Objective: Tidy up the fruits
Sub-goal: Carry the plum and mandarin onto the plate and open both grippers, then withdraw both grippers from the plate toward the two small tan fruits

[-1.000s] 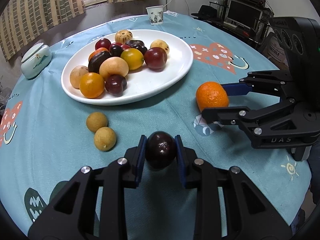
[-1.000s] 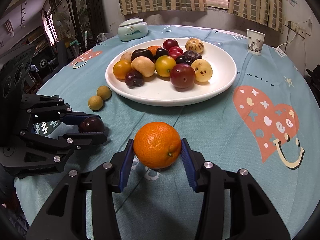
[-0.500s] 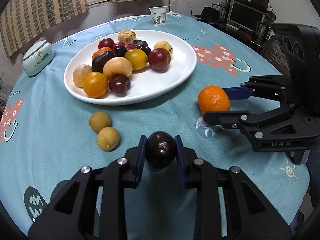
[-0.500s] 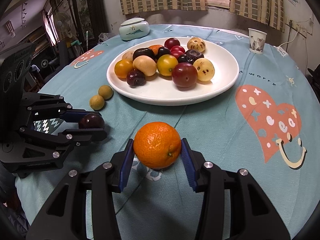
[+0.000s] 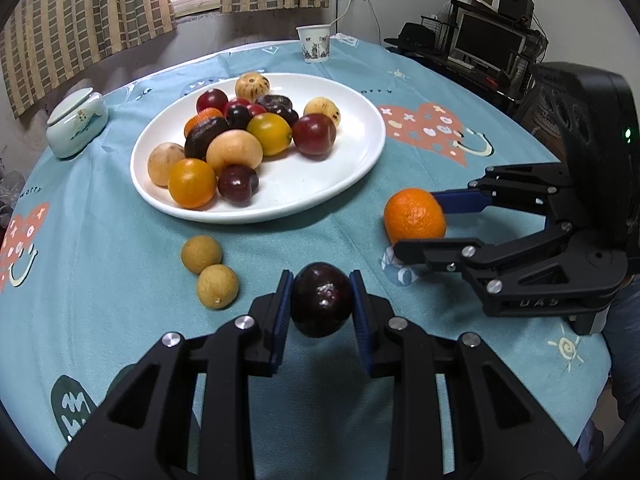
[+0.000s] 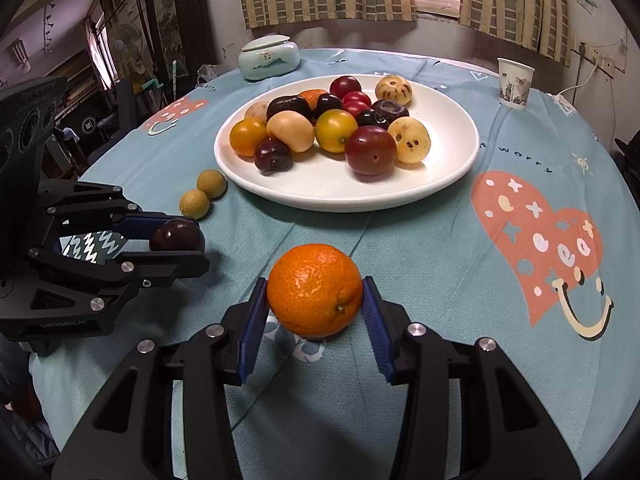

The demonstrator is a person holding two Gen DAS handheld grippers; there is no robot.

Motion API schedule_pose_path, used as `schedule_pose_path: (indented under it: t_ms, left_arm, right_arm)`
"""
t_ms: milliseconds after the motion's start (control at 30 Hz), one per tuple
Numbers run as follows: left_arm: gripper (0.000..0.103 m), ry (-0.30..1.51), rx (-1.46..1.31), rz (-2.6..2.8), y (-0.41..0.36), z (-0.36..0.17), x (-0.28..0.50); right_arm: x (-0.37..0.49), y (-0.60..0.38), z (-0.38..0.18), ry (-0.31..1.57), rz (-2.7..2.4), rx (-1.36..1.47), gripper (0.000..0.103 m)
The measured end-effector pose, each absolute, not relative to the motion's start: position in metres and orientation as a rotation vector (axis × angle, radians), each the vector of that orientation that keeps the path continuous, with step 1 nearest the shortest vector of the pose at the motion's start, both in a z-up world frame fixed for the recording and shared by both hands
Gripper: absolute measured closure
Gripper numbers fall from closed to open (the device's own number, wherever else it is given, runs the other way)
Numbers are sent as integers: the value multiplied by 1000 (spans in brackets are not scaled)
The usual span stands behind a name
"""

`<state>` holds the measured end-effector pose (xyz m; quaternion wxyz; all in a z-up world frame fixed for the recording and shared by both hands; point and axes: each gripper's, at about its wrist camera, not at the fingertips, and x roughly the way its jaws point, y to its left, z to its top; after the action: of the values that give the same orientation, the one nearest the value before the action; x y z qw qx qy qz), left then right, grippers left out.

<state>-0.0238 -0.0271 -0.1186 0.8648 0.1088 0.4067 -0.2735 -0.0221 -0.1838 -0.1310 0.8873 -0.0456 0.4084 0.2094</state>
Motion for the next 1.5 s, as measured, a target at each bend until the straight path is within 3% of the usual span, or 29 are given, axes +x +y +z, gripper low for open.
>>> schedule_pose_path:
  t_ms: [333, 600, 800, 1133, 1267, 1300, 1333, 1367, 1500]
  left_arm:
    - [74, 788, 208, -517, -19, -83, -21]
    - [74, 763, 90, -402, -23, -36, 48]
    - [74, 756, 195, -315, -45, -48, 77]
    - [74, 768, 254, -273, -57, -70, 107]
    - [62, 752, 263, -269, -57, -72, 106]
    - [60, 749, 262, -267, -57, -72, 105]
    - [55, 746, 261, -269, -56, -71, 105]
    - [50, 742, 261, -269, -55, -71, 104]
    - [49, 725, 258, -267, -53, -64, 97]
  right_arm:
    - [-28, -188, -111, 828, 407, -24, 56]
    - [4, -196, -49, 644, 380, 44, 56]
    - [55, -200, -36, 645, 332, 78, 56]
    - [120, -196, -68, 739, 246, 77, 56]
    - [130, -191, -77, 759, 234, 54, 53]
    - [130, -192, -77, 754, 239, 69, 50]
    - [128, -194, -76, 746, 246, 85, 38]
    - [126, -195, -73, 732, 248, 103, 35]
    - [115, -193, -57, 690, 252, 78, 35]
